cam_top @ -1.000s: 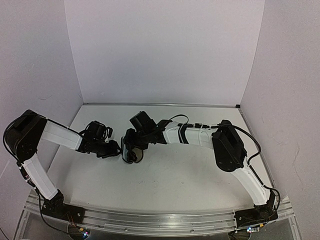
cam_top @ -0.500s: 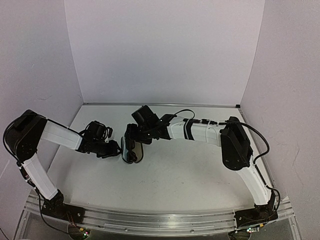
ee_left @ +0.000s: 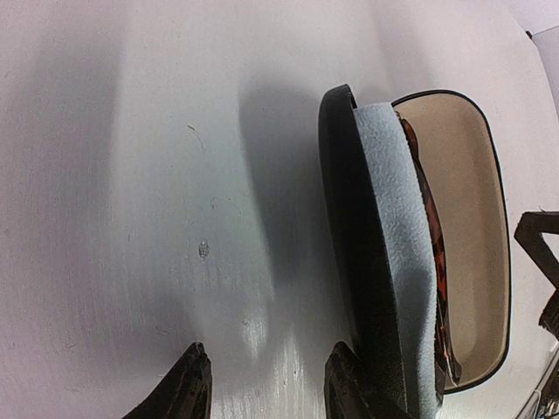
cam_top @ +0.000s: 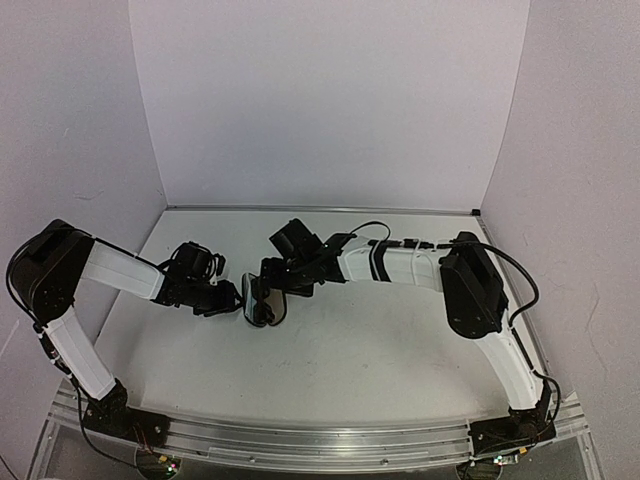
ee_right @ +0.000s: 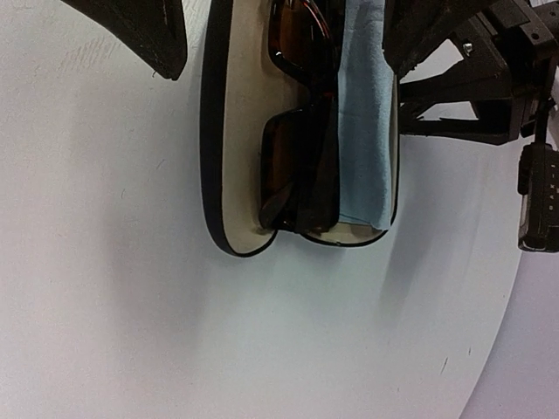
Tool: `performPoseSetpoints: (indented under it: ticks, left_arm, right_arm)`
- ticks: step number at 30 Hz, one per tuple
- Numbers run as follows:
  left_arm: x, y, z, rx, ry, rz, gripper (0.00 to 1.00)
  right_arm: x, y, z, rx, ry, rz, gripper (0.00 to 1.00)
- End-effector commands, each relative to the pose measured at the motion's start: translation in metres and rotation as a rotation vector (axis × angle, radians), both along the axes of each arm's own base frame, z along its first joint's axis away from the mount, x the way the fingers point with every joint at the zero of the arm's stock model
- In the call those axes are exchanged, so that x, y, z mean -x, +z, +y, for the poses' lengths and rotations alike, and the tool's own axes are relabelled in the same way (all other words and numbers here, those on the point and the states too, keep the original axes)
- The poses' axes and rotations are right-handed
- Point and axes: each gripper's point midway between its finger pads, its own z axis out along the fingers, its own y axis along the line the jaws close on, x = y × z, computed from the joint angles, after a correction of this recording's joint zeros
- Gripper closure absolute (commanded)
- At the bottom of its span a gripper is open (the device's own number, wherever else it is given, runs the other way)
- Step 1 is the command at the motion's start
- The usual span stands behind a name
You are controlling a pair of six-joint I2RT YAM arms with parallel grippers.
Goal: Organize the sunglasses
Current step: Close the sunglasses case at the center of the board.
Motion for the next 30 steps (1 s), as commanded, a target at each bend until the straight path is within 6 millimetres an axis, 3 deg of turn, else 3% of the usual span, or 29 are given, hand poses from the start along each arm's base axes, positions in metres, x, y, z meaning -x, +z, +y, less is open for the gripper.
performPoseSetpoints:
  ticks: [1,7,12,17,22,30]
  left_arm:
    - [-0.003,0.005,-0.001,0.007,-0.007,-0.007,0.55]
    - [-0.003,0.005,-0.001,0.01,-0.006,-0.004,0.55]
    - [-0.004,0.005,-0.001,0.009,-0.008,-0.004,0.56]
    - [-0.002,0.003,-0.001,0.007,-0.007,0.002,0.55]
    - [-0.002,0.001,-0.001,0.006,-0.008,0.007,0.55]
    - [-0.002,-0.001,0.0,0.002,-0.007,0.013,0.56]
  right_arm:
    - [-0.008,0.029,0.006,-0.068,0.013,-0.034,0.22]
    - [-0.006,0.028,0.013,-0.094,0.036,-0.019,0.22]
    - [-0.006,0.018,0.002,-0.109,0.011,0.007,0.23]
    - [-0.009,0.022,-0.011,-0.154,-0.03,0.005,0.42]
    - [-0.016,0.027,-0.017,-0.174,-0.047,-0.003,0.51]
    - [-0.013,0.039,-0.009,-0.267,-0.008,-0.005,0.53]
